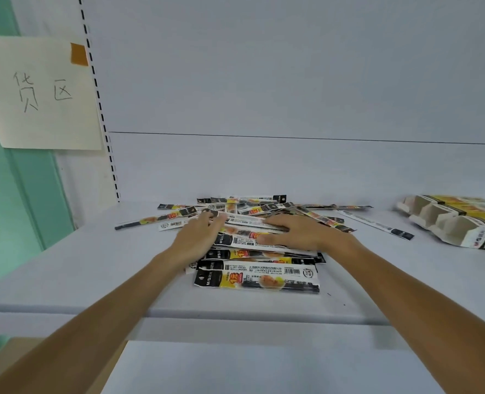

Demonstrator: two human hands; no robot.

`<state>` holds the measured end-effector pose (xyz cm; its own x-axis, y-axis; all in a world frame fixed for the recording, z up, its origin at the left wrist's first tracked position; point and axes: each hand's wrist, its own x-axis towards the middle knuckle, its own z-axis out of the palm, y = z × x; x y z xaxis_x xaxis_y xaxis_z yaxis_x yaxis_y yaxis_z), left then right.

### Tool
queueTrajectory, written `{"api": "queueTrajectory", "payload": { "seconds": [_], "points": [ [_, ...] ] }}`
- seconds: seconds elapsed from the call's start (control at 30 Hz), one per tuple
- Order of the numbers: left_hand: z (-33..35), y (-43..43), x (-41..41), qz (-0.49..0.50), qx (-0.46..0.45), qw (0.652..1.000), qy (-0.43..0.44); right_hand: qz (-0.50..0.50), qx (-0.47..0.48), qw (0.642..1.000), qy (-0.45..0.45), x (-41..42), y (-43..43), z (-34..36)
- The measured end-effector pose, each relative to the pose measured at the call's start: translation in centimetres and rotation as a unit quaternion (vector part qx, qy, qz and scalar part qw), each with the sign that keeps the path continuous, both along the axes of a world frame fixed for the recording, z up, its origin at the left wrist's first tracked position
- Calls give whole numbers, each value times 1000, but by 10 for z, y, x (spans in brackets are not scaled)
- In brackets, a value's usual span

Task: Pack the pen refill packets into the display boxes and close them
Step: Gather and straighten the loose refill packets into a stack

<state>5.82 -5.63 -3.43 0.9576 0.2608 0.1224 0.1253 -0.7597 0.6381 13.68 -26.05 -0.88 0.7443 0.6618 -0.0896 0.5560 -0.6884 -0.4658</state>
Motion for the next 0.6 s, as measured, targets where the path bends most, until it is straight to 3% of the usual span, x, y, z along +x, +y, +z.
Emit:
{"api": "queueTrajectory", "payload": {
  "seconds": [0.1, 0.2, 0.27, 0.33, 0.6],
  "points": [
    [9, -3, -2, 2, -79, 996, -41, -22, 67, 997, -11, -1, -10, 2],
    [12, 10, -5, 9, -195, 979, -53, -163, 237, 957, -44, -3, -21, 3],
    [12, 13, -8, 13, -278, 959, -52, -246, 225, 941, -47, -3, -25, -1],
    [12, 9, -7, 26, -328, 943, -48, -241, 178, 953, -47, -10, -21, -8],
    [14, 7, -15, 11, -278, 959, -45, -199, 171, 964, -30, -9, 28, -30]
  ]
}}
